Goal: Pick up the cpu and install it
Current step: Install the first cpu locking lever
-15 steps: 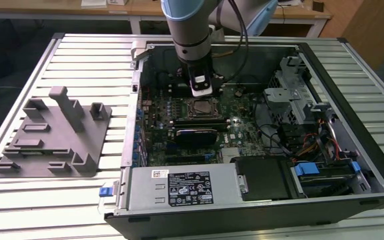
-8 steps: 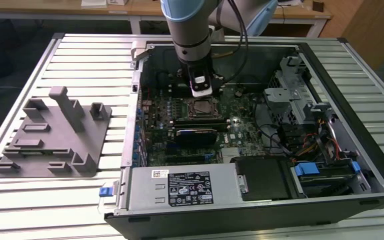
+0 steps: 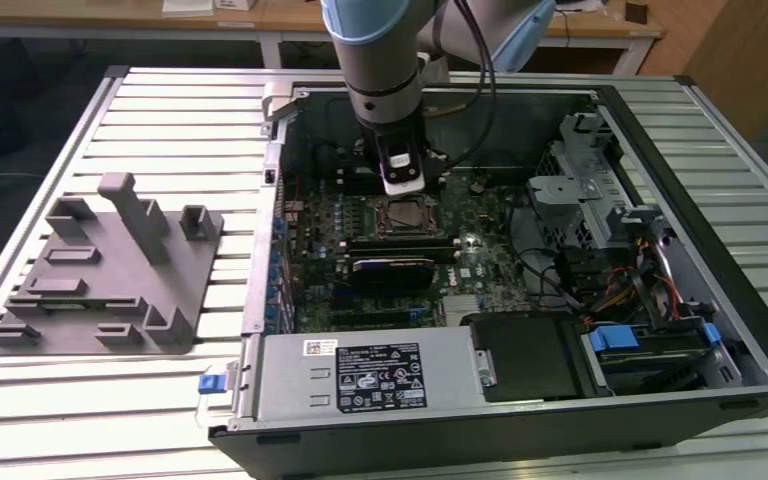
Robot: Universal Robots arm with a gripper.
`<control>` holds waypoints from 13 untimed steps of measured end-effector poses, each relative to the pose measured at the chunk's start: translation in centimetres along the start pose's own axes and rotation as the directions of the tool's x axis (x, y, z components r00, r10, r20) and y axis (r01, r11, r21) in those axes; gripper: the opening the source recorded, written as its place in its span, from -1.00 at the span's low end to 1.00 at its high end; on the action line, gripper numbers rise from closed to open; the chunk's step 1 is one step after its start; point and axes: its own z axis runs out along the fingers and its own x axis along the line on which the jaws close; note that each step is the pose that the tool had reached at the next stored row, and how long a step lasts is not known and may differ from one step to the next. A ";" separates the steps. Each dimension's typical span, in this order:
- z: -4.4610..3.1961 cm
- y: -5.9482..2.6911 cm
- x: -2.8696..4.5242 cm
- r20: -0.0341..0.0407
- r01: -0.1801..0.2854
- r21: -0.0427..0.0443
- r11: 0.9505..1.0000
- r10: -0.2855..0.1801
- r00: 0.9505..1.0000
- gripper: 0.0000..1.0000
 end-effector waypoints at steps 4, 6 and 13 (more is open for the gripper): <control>0.09 -0.05 0.00 0.001 0.001 0.002 1.000 -0.001 1.000 -0.79; 0.13 -0.07 -0.01 0.001 0.000 0.001 1.000 0.000 1.000 -0.79; 0.13 -0.12 -0.03 -0.014 -0.008 -0.030 1.000 0.007 1.000 -0.79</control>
